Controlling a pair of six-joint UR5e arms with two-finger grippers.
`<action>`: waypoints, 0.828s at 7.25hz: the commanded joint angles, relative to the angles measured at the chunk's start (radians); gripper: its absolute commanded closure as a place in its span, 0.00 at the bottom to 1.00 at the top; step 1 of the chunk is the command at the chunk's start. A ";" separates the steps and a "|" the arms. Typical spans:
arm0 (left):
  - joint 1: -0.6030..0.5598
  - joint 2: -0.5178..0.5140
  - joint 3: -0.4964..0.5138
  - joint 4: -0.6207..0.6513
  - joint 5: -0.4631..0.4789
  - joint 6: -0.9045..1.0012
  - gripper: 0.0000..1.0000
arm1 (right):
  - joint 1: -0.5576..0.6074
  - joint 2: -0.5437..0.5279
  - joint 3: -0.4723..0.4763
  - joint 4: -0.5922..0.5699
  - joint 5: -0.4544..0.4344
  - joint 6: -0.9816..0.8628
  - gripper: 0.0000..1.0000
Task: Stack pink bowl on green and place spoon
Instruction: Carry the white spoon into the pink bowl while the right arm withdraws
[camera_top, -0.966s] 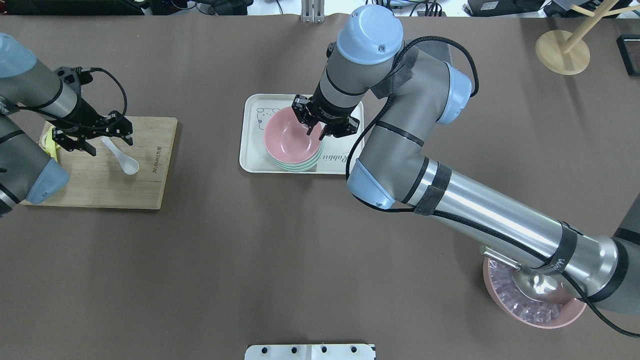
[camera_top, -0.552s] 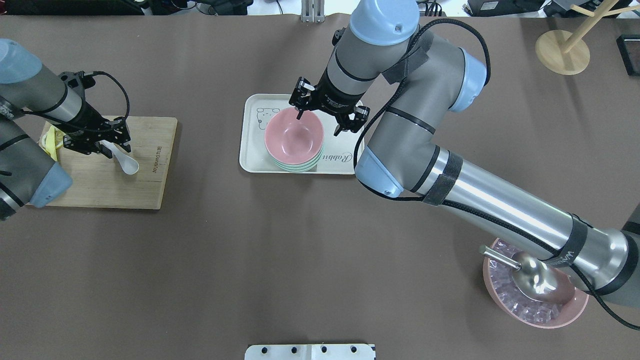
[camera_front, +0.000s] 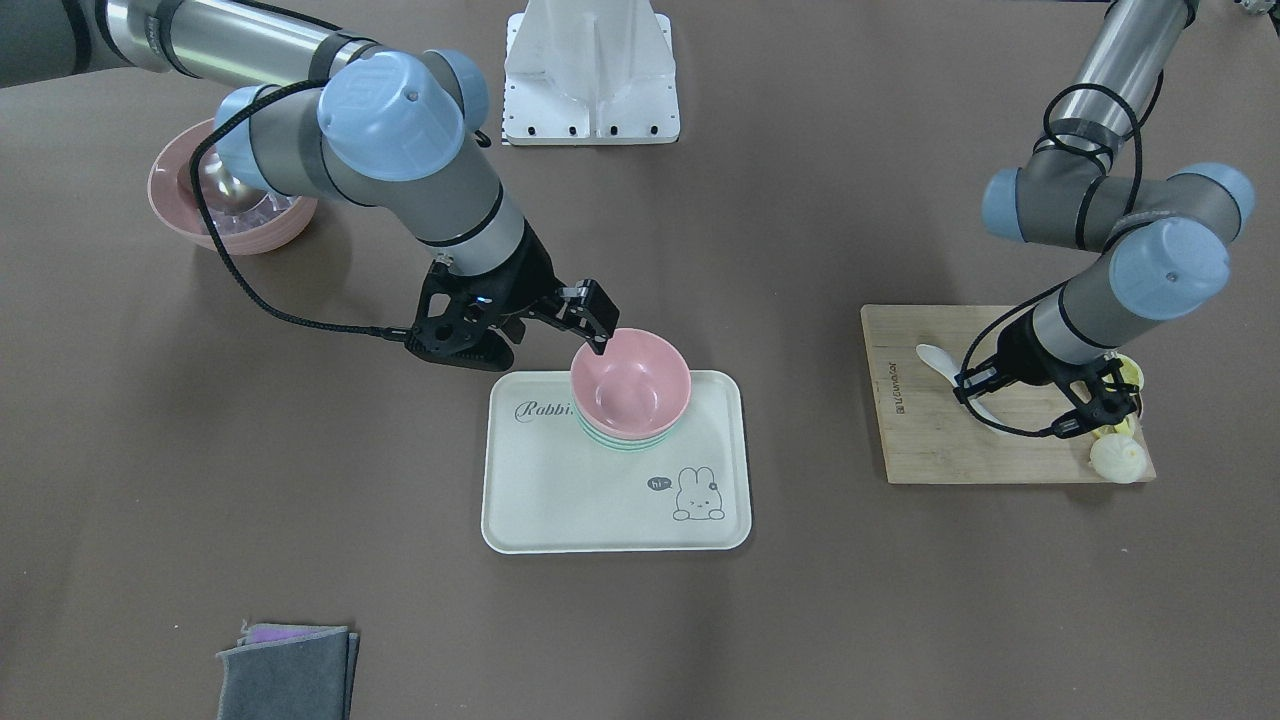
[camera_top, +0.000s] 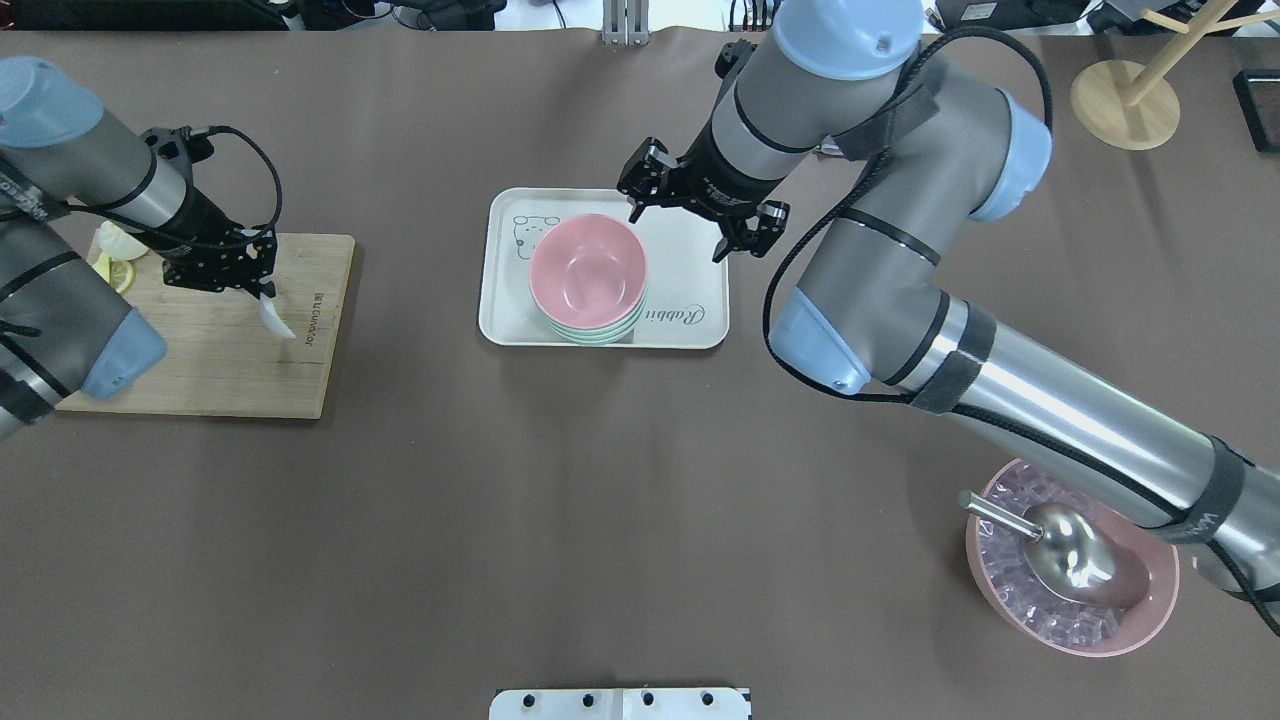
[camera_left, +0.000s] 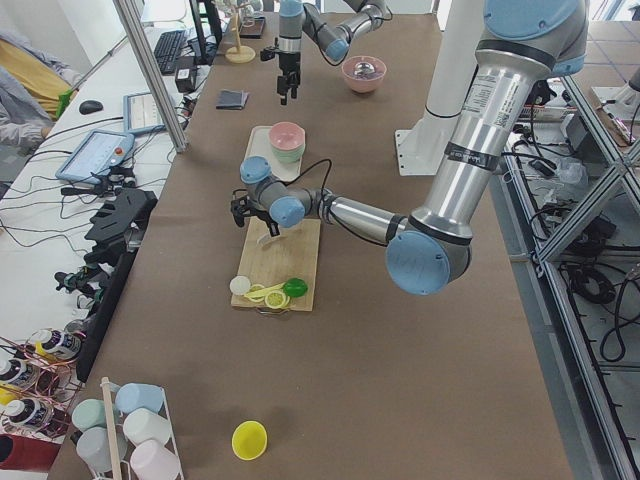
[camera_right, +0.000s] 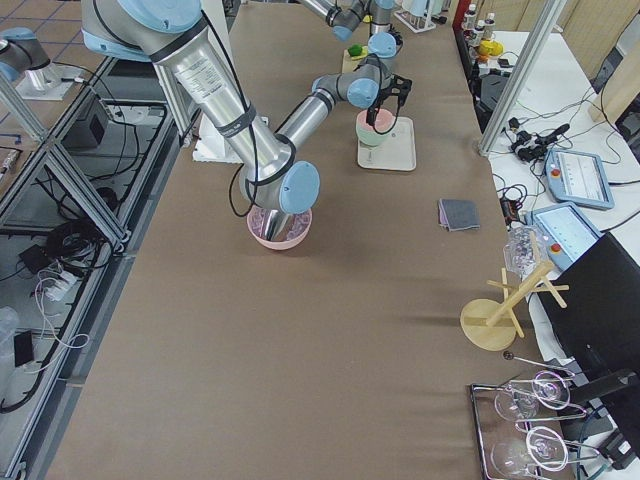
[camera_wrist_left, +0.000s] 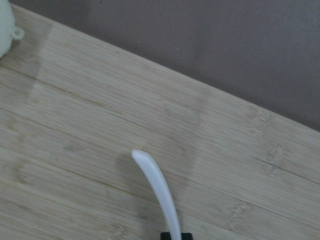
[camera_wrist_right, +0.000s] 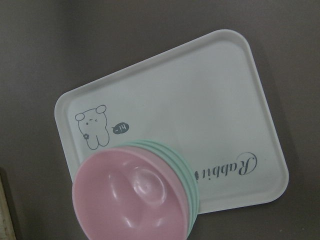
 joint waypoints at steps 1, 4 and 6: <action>0.004 -0.136 -0.003 0.004 -0.028 -0.083 1.00 | 0.073 -0.125 0.090 0.057 0.009 -0.128 0.00; 0.083 -0.305 0.011 0.004 -0.014 -0.225 1.00 | 0.227 -0.385 0.209 0.062 0.152 -0.518 0.00; 0.169 -0.406 0.055 -0.002 0.107 -0.286 1.00 | 0.350 -0.532 0.206 0.062 0.216 -0.748 0.00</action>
